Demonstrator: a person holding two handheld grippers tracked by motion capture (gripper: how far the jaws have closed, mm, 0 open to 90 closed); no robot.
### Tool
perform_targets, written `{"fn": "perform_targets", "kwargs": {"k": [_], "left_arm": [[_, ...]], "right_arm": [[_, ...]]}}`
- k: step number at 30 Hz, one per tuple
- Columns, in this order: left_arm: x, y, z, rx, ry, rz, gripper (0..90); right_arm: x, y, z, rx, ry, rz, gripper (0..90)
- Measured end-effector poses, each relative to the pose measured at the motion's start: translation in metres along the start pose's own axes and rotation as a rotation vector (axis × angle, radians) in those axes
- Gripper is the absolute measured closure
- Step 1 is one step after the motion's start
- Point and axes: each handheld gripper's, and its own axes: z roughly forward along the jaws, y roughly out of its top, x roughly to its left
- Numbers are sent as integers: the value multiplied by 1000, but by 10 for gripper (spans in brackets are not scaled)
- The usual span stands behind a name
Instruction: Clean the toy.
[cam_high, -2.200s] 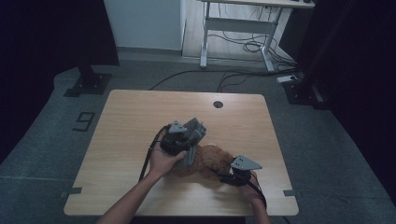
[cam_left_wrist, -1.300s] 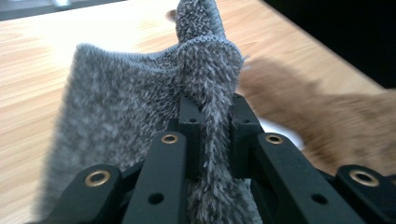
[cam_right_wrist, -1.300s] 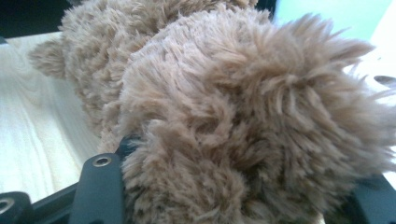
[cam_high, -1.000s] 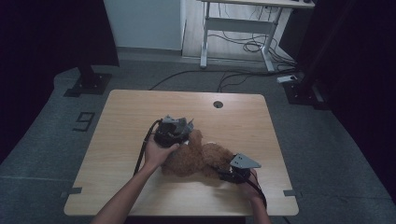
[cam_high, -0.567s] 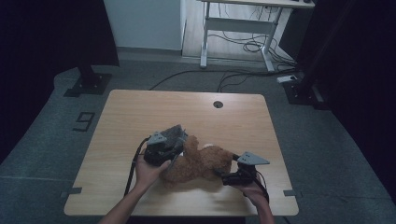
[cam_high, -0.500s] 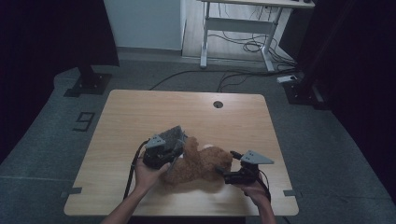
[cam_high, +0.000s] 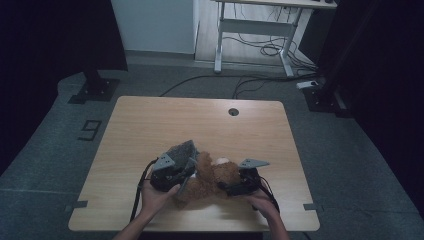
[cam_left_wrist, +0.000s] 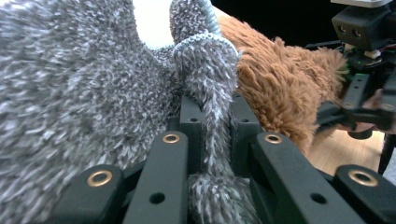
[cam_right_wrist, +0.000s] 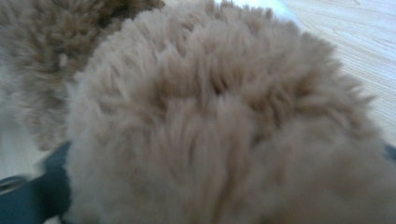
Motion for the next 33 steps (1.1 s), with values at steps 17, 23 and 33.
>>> {"fn": "perform_targets", "kwargs": {"k": [17, 23, 33], "left_arm": [[15, 19, 8, -102, 105, -6, 797], [25, 23, 14, -75, 85, -21, 792], [40, 19, -3, -50, 158, -38, 796]], "right_arm": [[10, 21, 18, -189, -264, -191, 469], [2, 20, 26, -212, -264, -189, 434], [-6, -7, 7, -206, -144, -160, 365]]}}
